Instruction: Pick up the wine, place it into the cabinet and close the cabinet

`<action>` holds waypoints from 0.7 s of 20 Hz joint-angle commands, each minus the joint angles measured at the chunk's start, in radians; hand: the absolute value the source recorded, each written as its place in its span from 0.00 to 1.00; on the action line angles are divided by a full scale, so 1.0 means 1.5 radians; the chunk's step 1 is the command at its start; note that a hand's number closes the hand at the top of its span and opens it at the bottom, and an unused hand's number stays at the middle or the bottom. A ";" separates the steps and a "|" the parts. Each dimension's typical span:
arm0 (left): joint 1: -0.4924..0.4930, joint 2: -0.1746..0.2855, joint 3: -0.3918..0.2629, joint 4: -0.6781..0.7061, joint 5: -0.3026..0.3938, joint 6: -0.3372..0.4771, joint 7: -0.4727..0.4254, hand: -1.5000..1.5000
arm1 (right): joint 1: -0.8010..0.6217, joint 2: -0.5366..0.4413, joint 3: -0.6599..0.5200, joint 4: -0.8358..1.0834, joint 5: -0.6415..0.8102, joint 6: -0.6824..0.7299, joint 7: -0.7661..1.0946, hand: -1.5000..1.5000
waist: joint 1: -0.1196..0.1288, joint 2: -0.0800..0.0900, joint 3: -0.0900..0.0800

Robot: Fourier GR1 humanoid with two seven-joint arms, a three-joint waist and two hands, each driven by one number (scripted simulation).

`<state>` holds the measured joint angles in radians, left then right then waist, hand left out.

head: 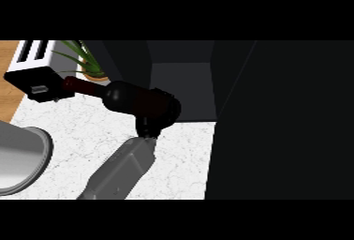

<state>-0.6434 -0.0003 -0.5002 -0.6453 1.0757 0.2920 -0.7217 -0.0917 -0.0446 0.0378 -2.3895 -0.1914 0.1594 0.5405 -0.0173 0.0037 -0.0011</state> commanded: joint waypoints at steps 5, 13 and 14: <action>-0.113 0.000 0.048 0.093 0.026 -0.004 0.007 1.00 | -0.005 0.000 -0.003 0.026 -0.001 0.011 -0.029 0.00 | -0.002 0.001 0.000; -0.181 0.000 0.064 0.182 0.052 -0.027 0.016 1.00 | 0.017 0.019 0.040 -0.017 0.016 -0.005 -0.009 0.00 | -0.009 0.003 0.000; -0.195 0.000 0.069 0.186 0.049 -0.038 0.029 1.00 | -0.009 -0.012 -0.029 0.017 -0.038 0.012 -0.016 0.00 | -0.008 0.003 0.000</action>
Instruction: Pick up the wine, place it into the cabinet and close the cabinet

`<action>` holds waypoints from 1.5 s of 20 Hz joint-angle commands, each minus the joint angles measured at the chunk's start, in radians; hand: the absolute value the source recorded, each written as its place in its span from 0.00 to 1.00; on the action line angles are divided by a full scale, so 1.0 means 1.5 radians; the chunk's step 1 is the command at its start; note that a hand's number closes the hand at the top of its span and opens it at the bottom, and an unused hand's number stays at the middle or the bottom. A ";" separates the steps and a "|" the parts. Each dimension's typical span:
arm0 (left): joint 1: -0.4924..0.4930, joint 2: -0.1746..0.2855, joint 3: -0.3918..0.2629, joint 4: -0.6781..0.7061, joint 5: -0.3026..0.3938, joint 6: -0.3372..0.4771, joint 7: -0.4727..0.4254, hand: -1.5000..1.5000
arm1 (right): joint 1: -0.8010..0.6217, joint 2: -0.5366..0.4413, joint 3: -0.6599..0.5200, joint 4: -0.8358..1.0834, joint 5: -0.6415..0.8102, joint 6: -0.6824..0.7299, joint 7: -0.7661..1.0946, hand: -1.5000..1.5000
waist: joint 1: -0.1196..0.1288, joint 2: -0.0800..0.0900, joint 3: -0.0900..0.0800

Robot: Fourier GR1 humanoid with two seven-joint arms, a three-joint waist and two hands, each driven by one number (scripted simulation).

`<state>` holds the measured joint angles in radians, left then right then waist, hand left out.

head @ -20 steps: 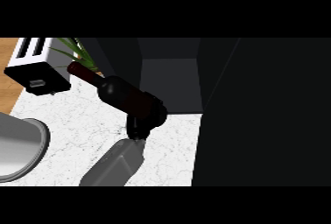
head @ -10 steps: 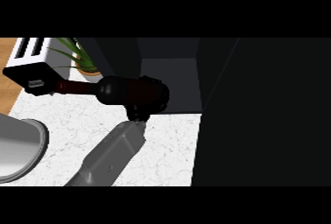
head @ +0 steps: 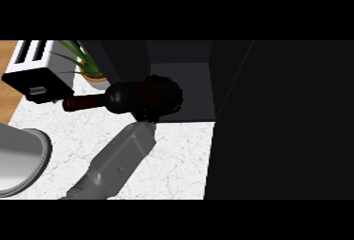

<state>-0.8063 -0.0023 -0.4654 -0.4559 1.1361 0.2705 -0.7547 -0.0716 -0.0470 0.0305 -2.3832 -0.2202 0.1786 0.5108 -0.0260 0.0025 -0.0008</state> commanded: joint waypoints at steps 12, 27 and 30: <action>-0.164 0.001 0.017 0.137 0.045 0.008 0.097 1.00 | 0.012 -0.001 0.001 0.033 -0.004 0.037 -0.064 0.00 | -0.030 0.014 0.000; -0.096 0.002 -0.077 0.069 0.125 0.057 0.043 1.00 | -0.008 0.011 0.033 0.051 -0.003 0.035 -0.054 0.00 | -0.067 0.017 0.000; -0.118 0.002 -0.094 0.065 0.140 0.069 0.055 1.00 | -0.050 0.010 0.036 0.065 0.009 0.024 -0.041 0.00 | -0.070 0.021 -0.001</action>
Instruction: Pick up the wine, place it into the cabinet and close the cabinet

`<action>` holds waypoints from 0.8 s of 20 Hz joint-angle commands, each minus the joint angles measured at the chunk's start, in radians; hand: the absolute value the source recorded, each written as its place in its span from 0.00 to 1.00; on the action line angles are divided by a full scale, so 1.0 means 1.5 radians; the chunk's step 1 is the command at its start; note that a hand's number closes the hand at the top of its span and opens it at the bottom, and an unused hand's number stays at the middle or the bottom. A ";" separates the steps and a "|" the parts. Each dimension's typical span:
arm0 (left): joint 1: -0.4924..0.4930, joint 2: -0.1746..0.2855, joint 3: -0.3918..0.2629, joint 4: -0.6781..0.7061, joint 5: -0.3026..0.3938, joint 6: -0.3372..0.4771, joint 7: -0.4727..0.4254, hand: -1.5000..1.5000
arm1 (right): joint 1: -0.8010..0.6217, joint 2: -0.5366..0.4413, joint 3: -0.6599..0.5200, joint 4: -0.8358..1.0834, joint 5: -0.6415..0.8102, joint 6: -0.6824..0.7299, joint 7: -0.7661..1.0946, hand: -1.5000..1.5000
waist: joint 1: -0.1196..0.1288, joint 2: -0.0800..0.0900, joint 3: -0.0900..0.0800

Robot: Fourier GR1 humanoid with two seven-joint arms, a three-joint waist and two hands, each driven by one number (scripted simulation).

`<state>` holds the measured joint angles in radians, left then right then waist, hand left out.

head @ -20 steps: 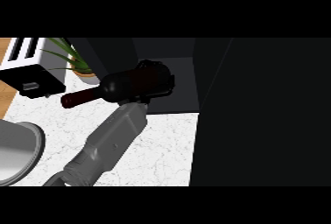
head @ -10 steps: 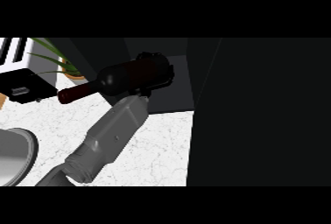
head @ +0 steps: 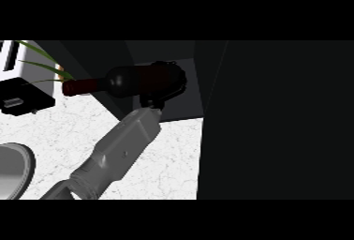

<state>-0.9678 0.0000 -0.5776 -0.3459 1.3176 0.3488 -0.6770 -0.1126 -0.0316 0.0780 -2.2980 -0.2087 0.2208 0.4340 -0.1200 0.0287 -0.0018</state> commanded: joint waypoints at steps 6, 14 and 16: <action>0.021 0.000 -0.039 -0.056 0.083 0.022 -0.032 1.00 | 0.014 0.006 0.009 -0.011 -0.010 0.001 0.000 0.00 | 0.000 -0.002 0.000; -0.022 0.000 -0.039 -0.039 0.147 0.055 -0.065 0.00 | -0.021 0.007 0.013 0.017 0.015 -0.010 0.005 0.00 | -0.006 0.004 0.000; -0.016 0.000 -0.040 -0.023 0.157 0.042 -0.072 0.00 | -0.003 0.012 0.011 0.017 0.011 -0.005 -0.017 0.00 | -0.009 0.006 0.000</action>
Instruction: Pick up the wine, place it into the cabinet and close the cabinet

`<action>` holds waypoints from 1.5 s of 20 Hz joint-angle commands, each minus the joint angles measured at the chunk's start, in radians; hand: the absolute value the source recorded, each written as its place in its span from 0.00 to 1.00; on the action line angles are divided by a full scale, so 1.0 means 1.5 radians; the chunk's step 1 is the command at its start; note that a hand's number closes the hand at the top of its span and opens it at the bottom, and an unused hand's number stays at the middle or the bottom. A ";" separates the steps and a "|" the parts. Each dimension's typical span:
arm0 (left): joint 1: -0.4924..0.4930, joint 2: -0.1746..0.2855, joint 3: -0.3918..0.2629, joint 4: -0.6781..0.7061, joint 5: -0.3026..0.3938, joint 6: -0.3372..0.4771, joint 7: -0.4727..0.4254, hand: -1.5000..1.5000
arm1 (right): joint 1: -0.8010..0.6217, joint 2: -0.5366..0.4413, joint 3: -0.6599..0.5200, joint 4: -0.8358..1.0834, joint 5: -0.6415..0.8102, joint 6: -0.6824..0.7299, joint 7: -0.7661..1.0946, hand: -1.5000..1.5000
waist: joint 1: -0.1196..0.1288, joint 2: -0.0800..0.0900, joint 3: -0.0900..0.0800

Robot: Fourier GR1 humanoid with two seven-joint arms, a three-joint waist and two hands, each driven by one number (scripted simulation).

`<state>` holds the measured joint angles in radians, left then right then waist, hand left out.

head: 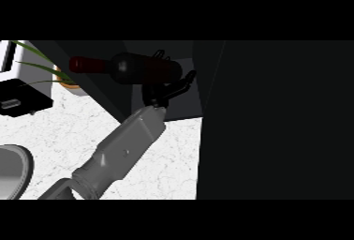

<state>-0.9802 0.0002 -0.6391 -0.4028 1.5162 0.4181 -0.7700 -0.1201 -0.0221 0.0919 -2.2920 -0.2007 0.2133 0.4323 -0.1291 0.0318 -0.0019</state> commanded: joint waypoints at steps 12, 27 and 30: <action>-0.070 0.000 -0.089 0.063 -0.008 0.057 0.003 0.00 | -0.002 -0.005 -0.014 0.008 -0.014 0.004 -0.005 0.00 | 0.010 -0.002 0.001; -0.031 0.000 -0.132 -0.030 0.033 0.069 -0.091 0.00 | 0.036 0.002 0.005 0.002 0.009 0.005 -0.018 0.00 | 0.030 -0.009 0.001; -0.019 0.000 -0.149 -0.050 0.039 0.061 -0.084 0.00 | 0.023 -0.022 -0.030 0.006 -0.022 0.019 -0.011 0.00 | 0.039 -0.011 0.001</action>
<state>-1.0225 0.0010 -0.8489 -0.4610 1.5637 0.5352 -0.8769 -0.1074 -0.0313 0.0816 -2.2834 -0.2092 0.2191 0.4280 -0.0884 0.0195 -0.0006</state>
